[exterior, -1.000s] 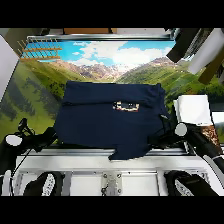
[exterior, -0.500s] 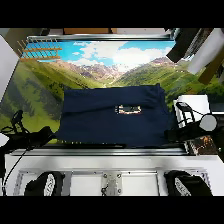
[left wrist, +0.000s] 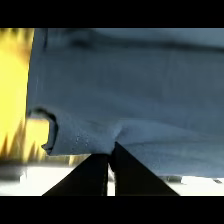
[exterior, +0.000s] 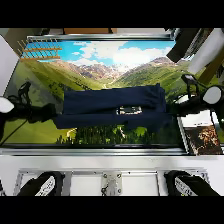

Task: Fold the clothes and pants, and hang the long-sleeved shirts on hangers.

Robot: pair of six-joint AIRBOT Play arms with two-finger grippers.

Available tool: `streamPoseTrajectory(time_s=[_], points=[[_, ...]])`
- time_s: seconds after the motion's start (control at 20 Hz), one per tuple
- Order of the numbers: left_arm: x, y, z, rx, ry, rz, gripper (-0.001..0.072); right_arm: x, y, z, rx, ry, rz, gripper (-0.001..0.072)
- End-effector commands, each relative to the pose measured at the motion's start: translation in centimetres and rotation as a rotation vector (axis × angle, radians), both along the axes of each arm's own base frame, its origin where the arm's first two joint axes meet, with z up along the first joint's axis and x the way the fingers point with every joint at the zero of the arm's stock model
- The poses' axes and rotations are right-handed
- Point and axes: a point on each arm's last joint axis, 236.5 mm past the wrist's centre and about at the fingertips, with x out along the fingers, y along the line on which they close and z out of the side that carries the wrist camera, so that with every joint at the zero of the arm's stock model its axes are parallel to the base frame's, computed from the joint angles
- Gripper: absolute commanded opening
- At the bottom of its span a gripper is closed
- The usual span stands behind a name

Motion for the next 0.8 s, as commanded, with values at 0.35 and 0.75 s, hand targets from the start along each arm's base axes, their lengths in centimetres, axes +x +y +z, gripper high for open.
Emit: streamPoseTrajectory(time_s=[0.35,0.75], points=[[14.3,0.1,-3.5,0.013,-0.013,-0.038,0.0008,16.3,-0.7,-1.8,-0.002,-0.242,-0.054,0.0016],[20.2,0.6,-7.4,0.007,-0.004,-0.037,0.0076,21.2,0.6,-5.1,0.085,-0.340,-0.119,0.0030]])
